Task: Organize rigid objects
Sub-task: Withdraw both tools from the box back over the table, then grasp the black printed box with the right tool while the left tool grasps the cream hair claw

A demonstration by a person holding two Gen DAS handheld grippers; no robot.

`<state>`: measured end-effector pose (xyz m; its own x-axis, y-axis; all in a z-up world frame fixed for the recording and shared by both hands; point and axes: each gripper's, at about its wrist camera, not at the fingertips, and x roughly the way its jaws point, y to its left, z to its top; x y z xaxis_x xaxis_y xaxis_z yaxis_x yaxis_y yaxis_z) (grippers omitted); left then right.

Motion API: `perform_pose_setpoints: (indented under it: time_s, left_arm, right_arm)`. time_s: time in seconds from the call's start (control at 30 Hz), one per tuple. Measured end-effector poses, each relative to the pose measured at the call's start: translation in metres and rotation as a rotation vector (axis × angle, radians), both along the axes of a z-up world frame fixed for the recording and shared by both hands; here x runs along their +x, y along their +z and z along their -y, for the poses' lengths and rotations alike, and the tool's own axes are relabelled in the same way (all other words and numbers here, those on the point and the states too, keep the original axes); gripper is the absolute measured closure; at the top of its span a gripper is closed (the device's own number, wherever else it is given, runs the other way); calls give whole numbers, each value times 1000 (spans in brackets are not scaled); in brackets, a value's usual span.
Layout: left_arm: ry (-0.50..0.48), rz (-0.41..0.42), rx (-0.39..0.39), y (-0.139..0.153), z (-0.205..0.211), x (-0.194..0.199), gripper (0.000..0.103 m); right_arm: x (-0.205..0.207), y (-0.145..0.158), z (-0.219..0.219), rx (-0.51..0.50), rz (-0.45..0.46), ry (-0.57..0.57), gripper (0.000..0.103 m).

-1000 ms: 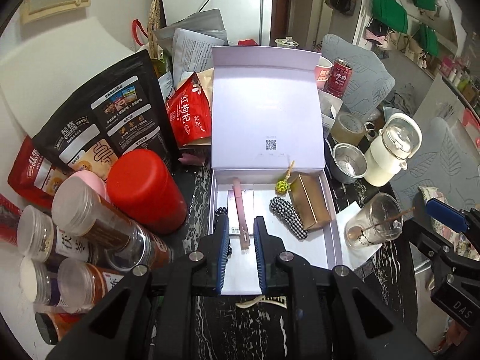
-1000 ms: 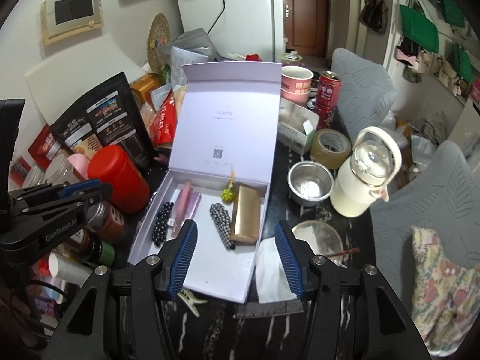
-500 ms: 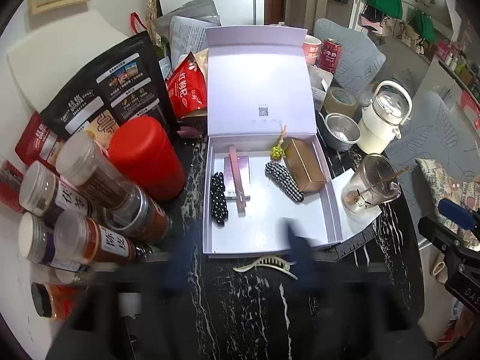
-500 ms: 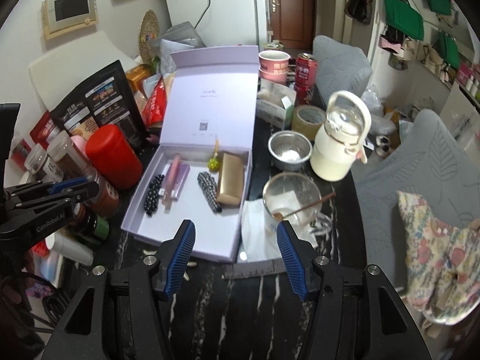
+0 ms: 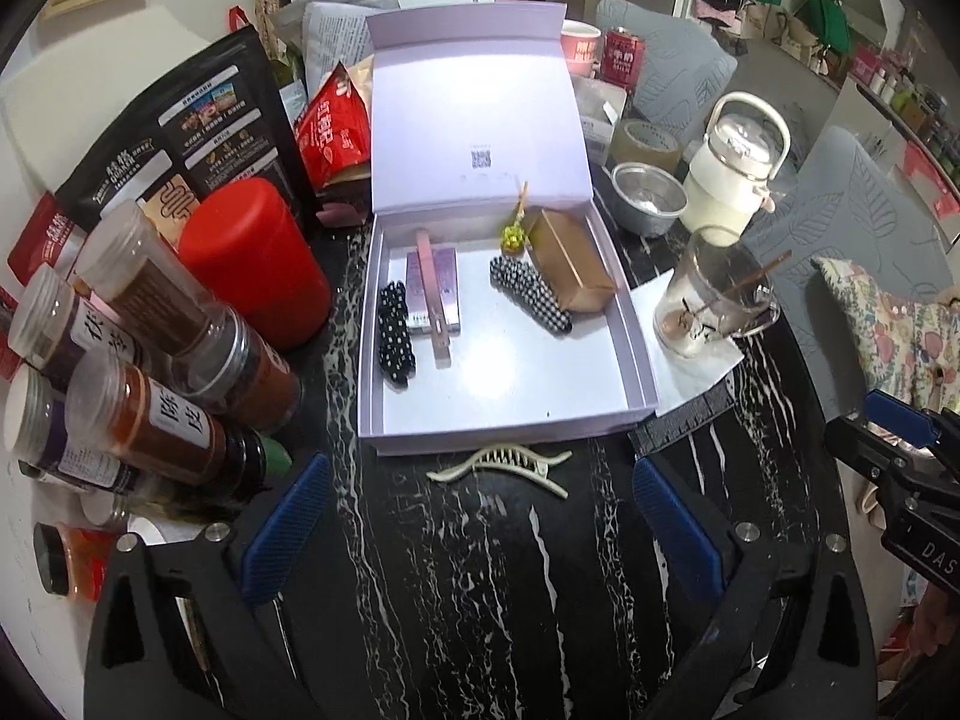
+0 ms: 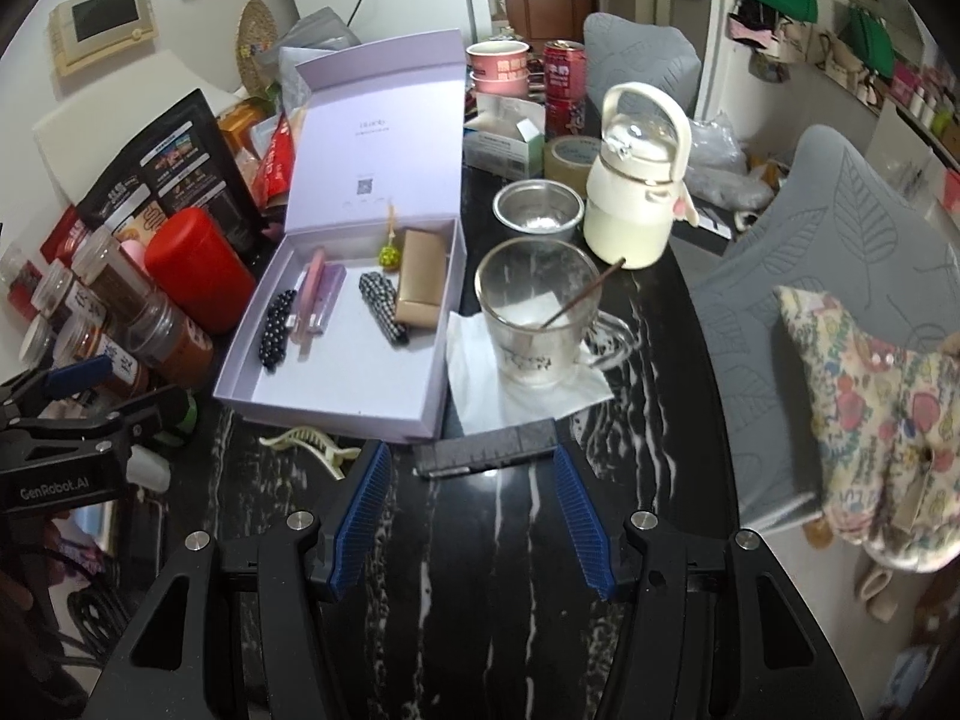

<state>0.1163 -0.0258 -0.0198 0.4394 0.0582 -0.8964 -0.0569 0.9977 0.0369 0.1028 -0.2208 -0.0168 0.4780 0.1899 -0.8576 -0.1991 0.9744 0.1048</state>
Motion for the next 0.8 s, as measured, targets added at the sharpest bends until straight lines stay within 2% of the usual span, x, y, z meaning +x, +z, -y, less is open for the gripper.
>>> perform_pose_setpoints:
  time_s: [0.3,0.5,0.63,0.8]
  left_arm:
    - [99,-50,19,-23,-9,-7,0]
    - [171,-40,-8,-39,-15,-13,0]
    - [202,-73,-6,-55,-18,-9,0]
    - [249,-83,-55,-73,-23,-1,1]
  right_arm:
    - [-4,-27,6,12,-70,-8,46]
    - [-7,-41,4,6,-75,-11,46]
    - [-2,-54,5,23,-101,-21,46]
    - [10,-73,5,47,-124,-28,46]
